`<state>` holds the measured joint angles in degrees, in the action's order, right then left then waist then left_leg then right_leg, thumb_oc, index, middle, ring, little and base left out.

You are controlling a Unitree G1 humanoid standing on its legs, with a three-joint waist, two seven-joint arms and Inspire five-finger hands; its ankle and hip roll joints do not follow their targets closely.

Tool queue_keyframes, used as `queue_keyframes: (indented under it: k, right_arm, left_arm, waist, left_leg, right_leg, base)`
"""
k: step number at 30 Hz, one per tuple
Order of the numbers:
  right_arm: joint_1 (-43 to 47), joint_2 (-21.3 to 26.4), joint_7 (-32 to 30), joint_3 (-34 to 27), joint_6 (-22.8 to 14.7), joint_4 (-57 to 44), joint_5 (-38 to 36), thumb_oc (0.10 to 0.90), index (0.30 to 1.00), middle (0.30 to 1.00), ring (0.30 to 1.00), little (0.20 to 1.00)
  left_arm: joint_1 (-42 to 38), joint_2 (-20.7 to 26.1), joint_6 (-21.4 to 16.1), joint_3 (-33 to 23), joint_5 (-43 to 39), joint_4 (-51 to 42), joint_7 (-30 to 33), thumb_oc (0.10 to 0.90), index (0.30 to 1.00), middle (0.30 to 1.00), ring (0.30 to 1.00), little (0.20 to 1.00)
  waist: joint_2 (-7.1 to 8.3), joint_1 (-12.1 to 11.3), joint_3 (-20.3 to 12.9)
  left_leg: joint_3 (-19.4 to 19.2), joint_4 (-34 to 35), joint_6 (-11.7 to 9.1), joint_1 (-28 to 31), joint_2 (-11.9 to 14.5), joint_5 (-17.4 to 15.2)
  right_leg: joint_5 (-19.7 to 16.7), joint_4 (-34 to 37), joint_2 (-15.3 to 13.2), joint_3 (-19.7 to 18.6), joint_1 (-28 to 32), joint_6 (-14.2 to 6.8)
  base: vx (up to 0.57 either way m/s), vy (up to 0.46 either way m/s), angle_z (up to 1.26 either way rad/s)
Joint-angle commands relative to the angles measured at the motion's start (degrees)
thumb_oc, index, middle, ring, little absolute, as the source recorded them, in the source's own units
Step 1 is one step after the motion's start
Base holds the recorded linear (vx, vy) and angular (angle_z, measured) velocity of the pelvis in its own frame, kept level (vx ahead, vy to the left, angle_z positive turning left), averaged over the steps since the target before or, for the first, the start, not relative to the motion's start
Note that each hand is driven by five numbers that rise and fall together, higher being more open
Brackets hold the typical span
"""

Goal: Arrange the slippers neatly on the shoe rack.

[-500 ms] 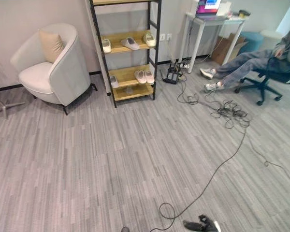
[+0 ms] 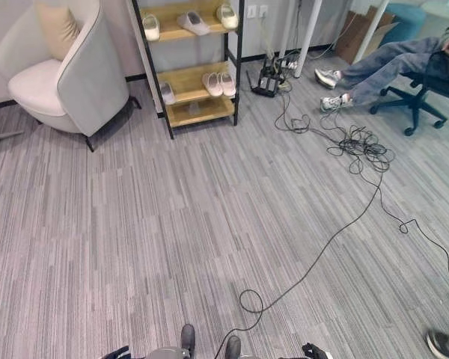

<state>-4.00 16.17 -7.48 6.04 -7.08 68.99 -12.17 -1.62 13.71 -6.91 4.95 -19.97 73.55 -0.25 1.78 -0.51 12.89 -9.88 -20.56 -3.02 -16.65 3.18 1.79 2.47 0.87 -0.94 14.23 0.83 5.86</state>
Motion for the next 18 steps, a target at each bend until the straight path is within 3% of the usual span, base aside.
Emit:
queue_keyframes:
  k: [1, 2, 4, 5, 6, 8, 10, 12, 14, 15, 16, 17, 18]
  right_arm:
    - [-0.22, 4.43, -0.46, 0.91, 0.22, -0.25, 2.72, 0.8, 0.9, 0.9, 0.9, 0.9]
    - [0.32, 3.54, -0.13, 2.02, 0.6, 0.56, 3.12, 0.8, 0.9, 0.9, 0.9, 0.9]
    - [1.16, 1.27, -0.15, 4.28, 0.75, 0.61, 3.85, 0.8, 0.9, 0.9, 0.9, 0.9]
    - [1.84, 0.68, -0.08, 4.8, 0.79, 0.58, 4.05, 0.8, 0.9, 0.9, 0.9, 0.9]
    - [1.86, 0.64, -0.09, 4.81, 0.78, 0.59, 4.05, 0.8, 0.9, 0.9, 0.9, 0.9]
    - [3.14, -0.38, 1.32, 5.08, 1.08, 1.37, 3.88, 0.8, 0.9, 0.9, 0.9, 0.9]
    - [2.64, -1.52, 1.82, 4.3, 1.2, 1.66, 3.3, 0.8, 0.9, 0.9, 0.9, 0.9]
    - [2.03, -2.25, 2.74, 4.15, 1.72, 2.05, 2.89, 0.8, 0.9, 0.9, 0.9, 0.9]
    - [2.03, -2.23, 2.74, 4.14, 1.72, 2.05, 2.89, 0.8, 0.9, 0.9, 0.9, 0.9]
    - [2.51, -2.85, 3.45, 5.5, 2.76, 1.87, 4.38, 0.8, 0.9, 0.9, 0.9, 0.9]
    - [2.82, -2.79, 3.45, 6.1, 2.85, 1.6, 5.13, 0.8, 0.9, 0.9, 0.9, 0.9]
    - [3.49, -2.75, 3.48, 6.56, 2.76, 1.28, 5.24, 0.8, 0.9, 0.9, 0.9, 0.9]
    - [4.04, -2.94, 3.17, 7.95, 2.46, 0.45, 6.15, 0.8, 0.9, 0.9, 0.9, 0.9]
  left_arm:
    - [-0.41, -3.45, -1.85, 4.79, -0.16, -2.86, -1.79, 0.8, 0.9, 0.9, 0.9, 0.9]
    - [0.6, -4.37, -1.59, 5.21, 0.73, -2.24, -1.97, 0.8, 0.9, 0.9, 0.9, 0.9]
    - [1.73, -5.22, -0.49, 3.97, 6.19, 2.37, -0.47, 0.8, 0.9, 0.9, 0.9, 0.9]
    - [1.87, -5.42, -0.15, 3.61, 7.65, 3.77, -0.46, 0.8, 0.9, 0.9, 0.9, 0.9]
    - [1.85, -5.4, -0.18, 3.58, 7.67, 3.81, -0.46, 0.8, 0.9, 0.9, 0.9, 0.9]
    - [3.69, -4.6, 1.63, 0.16, 10.63, 8.71, -1.12, 0.8, 0.9, 0.9, 0.9, 0.9]
    - [4.63, -3.17, 1.87, -1.17, 13.63, 9.94, 0.3, 0.8, 0.9, 0.9, 0.9, 0.9]
    - [3.93, -1.82, 2.24, -0.41, 17.16, 10.4, 1.69, 0.8, 0.9, 0.9, 0.9, 0.9]
    - [3.93, -1.84, 2.24, -0.41, 17.16, 10.41, 1.69, 0.8, 0.9, 0.9, 0.9, 0.9]
    - [1.71, -1.09, 1.6, 3.93, 20.62, 7.67, 2.4, 0.8, 0.9, 0.9, 0.9, 0.9]
    - [0.1, -0.42, 1.68, 5.1, 19.52, 5.91, 2.74, 0.8, 0.9, 0.9, 0.9, 0.9]
    - [-1.37, -0.07, 1.3, 5.73, 18.43, 4.29, 3.17, 0.8, 0.9, 0.9, 0.9, 0.9]
    - [-4.13, -0.24, 0.51, 6.55, 15.82, 1.23, 3.64, 0.8, 0.9, 0.9, 0.9, 0.9]
  waist:
    - [-2.1, -0.17, -0.3]
    - [-2.42, -1.92, -0.64]
    - [-2.54, -4.94, -1.43]
    - [-2.59, -5.82, -1.9]
    - [-2.36, -5.9, -1.78]
    - [-1.03, -8.39, -3.69]
    - [0.45, -8.7, -5.34]
    - [2.31, -8.03, -5.72]
    - [2.16, -8.15, -5.84]
    - [1.49, -5.85, -5.28]
    - [0.34, -4.93, -4.54]
    - [-0.76, -4.06, -3.79]
    - [-1.82, -2.6, -2.79]
  left_leg:
    - [0.27, -4.8, 0.68, 0.81, 4.77, -5.17]
    - [0.22, 0.79, 1.7, -1.45, 1.38, -5.4]
    - [-1.25, 12.13, 0.94, -5.04, -0.74, -0.01]
    - [-1.46, 15.17, 0.79, -5.98, -0.94, 0.73]
    - [-1.67, 15.52, 0.81, -5.62, -1.12, 0.83]
    - [-1.7, 20.75, 1.41, -5.11, -1.77, 2.78]
    - [-1.14, 17.71, 2.78, -4.91, -2.45, 5.63]
    - [-1.07, 15.36, 4.67, -3.43, -4.42, 3.22]
    - [-1.09, 15.33, 4.65, -3.59, -4.21, 3.25]
    - [-0.85, 13.57, 7.72, 1.84, -5.75, -1.9]
    - [-0.11, 13.96, 8.72, 4.34, -5.68, -3.11]
    - [1.32, 14.63, 9.33, 6.84, -5.56, -4.06]
    - [3.32, 15.63, 9.57, 11.39, -6.12, -5.92]
  right_leg:
    - [9.08, -7.22, -2.61, -2.01, 1.0, -6.7]
    - [10.41, -7.07, -2.23, -1.92, 2.41, -7.69]
    - [12.54, -6.64, -0.66, -2.56, 6.83, -8.55]
    - [12.73, -6.33, -0.11, -3.17, 7.87, -8.65]
    - [12.82, -6.35, -0.35, -3.28, 8.01, -8.72]
    - [14.2, -6.59, 0.14, -6.46, 11.57, -9.77]
    - [12.21, -10.52, -1.16, -7.04, 11.78, -11.16]
    - [4.05, -19.36, -3.55, -7.93, 9.42, -14.88]
    - [3.89, -19.28, -3.37, -8.05, 9.26, -14.84]
    - [-10.61, -35.93, -7.69, -8.17, 3.5, -17.14]
    - [-12.25, -41.41, -7.81, -8.13, 0.1, -16.15]
    - [-10.7, -44.94, -8.24, -7.52, -3.42, -15.08]
    - [-5.27, -42.65, -8.79, -4.75, -7.66, -13.29]
  base:
    - [0.31, 0.003, 0.24]
    - [0.47, 0.017, 0.23]
    - [0.68, 0.078, 0.04]
    - [0.49, 0.071, -0.14]
    - [0.53, 0.122, -0.27]
    - [0.74, 0.182, -0.7]
    - [0.62, 0.185, -0.99]
    - [0.4, 0.191, -0.25]
    - [0.3, 0.21, 0.06]
    - [0.64, 0.44, 0.21]
    - [0.77, 0.521, 0.42]
    - [0.64, 0.294, 0.57]
    - [0.47, 0.185, 0.43]
